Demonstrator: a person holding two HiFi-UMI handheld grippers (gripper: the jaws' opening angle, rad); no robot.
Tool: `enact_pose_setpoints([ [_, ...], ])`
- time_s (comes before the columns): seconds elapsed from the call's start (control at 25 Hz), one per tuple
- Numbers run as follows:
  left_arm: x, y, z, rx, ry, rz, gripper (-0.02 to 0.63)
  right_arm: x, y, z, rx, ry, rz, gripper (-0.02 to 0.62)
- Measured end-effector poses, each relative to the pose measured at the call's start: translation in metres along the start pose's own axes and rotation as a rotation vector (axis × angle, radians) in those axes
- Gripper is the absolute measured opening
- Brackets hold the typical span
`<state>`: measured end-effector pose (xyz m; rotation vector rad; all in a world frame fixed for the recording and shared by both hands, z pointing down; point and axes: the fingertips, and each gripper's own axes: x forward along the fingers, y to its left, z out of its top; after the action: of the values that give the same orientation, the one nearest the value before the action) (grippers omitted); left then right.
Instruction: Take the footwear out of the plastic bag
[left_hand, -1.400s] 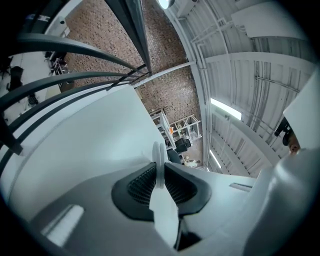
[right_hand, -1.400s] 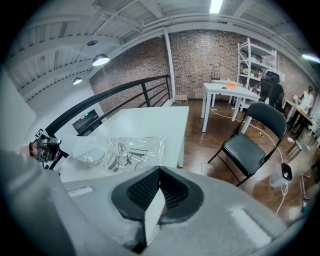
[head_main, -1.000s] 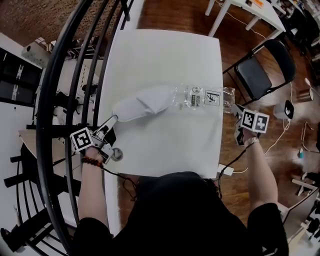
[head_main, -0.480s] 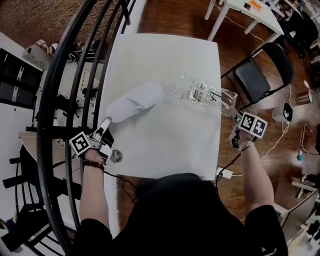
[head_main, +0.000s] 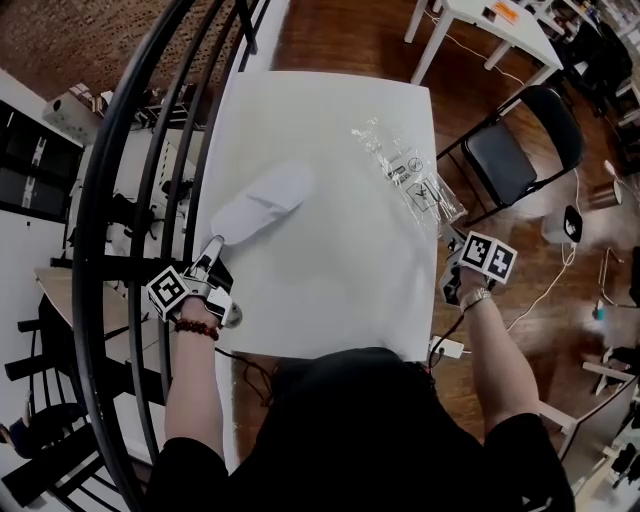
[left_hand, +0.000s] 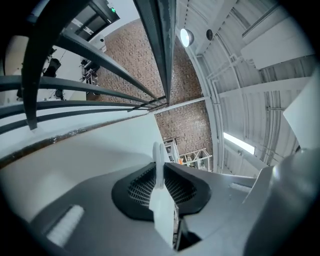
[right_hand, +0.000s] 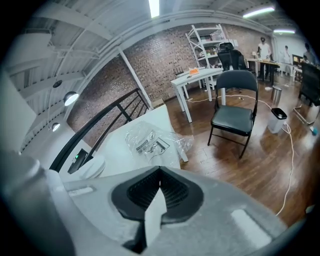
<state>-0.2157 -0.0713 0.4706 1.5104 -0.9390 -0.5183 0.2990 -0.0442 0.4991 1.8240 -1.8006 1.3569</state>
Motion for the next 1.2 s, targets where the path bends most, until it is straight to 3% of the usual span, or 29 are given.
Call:
enact_pose_setpoints([
  [0.16,0.004,0.020,-0.002,-0.005,-0.029,0.075,0.071,0.007,0.014,-0.012,-0.020,0.033,0.034,-0.008],
  [0.4,0.018,0.024,-0.010,0.006,-0.023,0.124,0.077,0.014,0.030,-0.024,-0.086,0.086,0.071,-0.008],
  [0.52,0.022,0.027,-0.016,0.064,-0.001,0.181,0.082,0.016,0.035,-0.030,-0.128,0.120,0.093,-0.006],
  [0.72,0.024,0.028,-0.027,0.181,0.048,0.280,0.186,0.016,0.037,-0.037,-0.170,0.165,0.112,0.079],
  [0.92,0.018,0.042,-0.032,0.310,0.098,0.413,0.256,0.014,0.034,-0.042,-0.189,0.176,0.118,0.094],
  [1.08,0.009,0.049,-0.031,0.366,0.106,0.498,0.281,0.012,0.032,-0.043,-0.208,0.173,0.123,0.094],
  [1.2,0.004,0.047,-0.031,0.373,0.090,0.510,0.282,0.008,0.032,-0.043,-0.224,0.169,0.129,0.094],
])
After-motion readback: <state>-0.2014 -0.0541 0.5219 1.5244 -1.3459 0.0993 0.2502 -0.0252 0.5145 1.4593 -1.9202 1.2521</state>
